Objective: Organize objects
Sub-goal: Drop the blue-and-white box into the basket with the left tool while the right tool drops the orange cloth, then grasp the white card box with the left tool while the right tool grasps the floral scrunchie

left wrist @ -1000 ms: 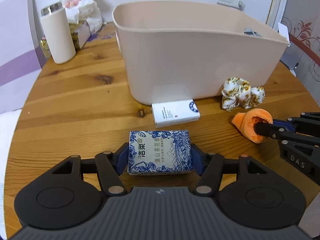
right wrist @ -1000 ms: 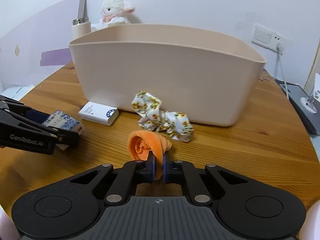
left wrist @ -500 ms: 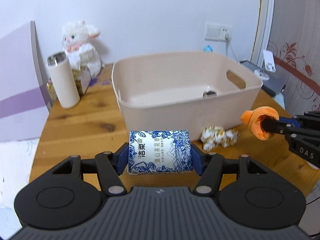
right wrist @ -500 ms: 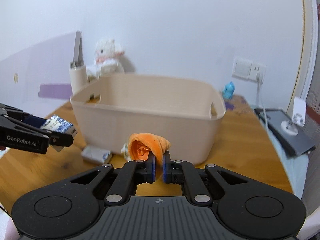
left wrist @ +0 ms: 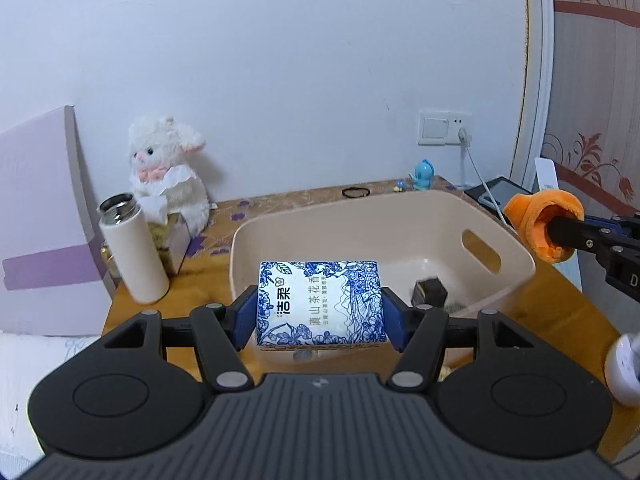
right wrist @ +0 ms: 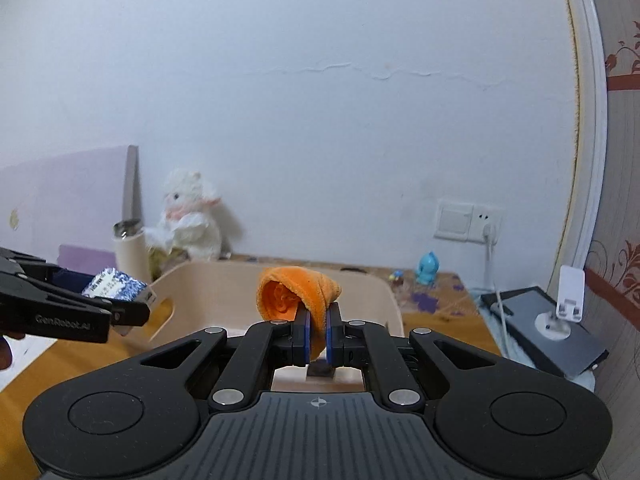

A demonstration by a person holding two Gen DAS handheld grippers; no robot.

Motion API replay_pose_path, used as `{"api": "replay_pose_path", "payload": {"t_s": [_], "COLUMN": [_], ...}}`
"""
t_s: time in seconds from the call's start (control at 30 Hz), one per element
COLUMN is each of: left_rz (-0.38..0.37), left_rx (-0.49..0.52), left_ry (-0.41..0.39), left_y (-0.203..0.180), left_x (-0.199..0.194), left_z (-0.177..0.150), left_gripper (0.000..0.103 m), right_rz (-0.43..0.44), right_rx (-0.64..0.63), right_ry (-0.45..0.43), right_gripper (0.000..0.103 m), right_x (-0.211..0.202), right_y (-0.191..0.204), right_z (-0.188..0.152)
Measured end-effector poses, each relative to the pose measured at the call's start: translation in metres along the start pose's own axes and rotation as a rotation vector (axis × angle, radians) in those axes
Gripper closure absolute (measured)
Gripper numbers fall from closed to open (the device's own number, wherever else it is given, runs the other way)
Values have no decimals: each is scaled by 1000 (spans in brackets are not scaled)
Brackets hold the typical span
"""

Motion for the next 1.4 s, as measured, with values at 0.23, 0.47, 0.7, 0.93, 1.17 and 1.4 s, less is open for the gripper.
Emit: {"api": "replay_pose_path", "payload": {"t_s": [0.23,0.47,0.7,0.93,1.17,1.4], "left_rz": [42,70,76,56,47,59], "left_rx": [10,50,67,34,-25,-17], "left_ry": [58,168,263,228,162,138], "left_y": [-6,-15,-17,-12,-6,-6], "left_x": [54,103,135,123,90,54], "left_z": [18,9,-6,-4,7,3], "left_gripper": [38,38,38,36,20,14], "right_rz": [-56,-81,-76,-98,-105,-100], "right_rx": [-19,-12,-95,-129,-108,-85], "right_ry": [7,121,283,260,207,176], "right_gripper": [96,96,95,50,39,29], "right_x": [38,87,123,108,77,42], "right_y": [0,-5,10,14,8,4], "right_z": [12,-3,-32,-29,-17,-20]}}
Point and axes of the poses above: each gripper's, at about its wrist camera, not at the fingertips, and x roughly the way its jaws point, y to its left, z to its top, the point moved 2 cm from there along x, roughly the way its jaws point, and after that the axes turned 5 degrees about x, right-handed, at the moved point
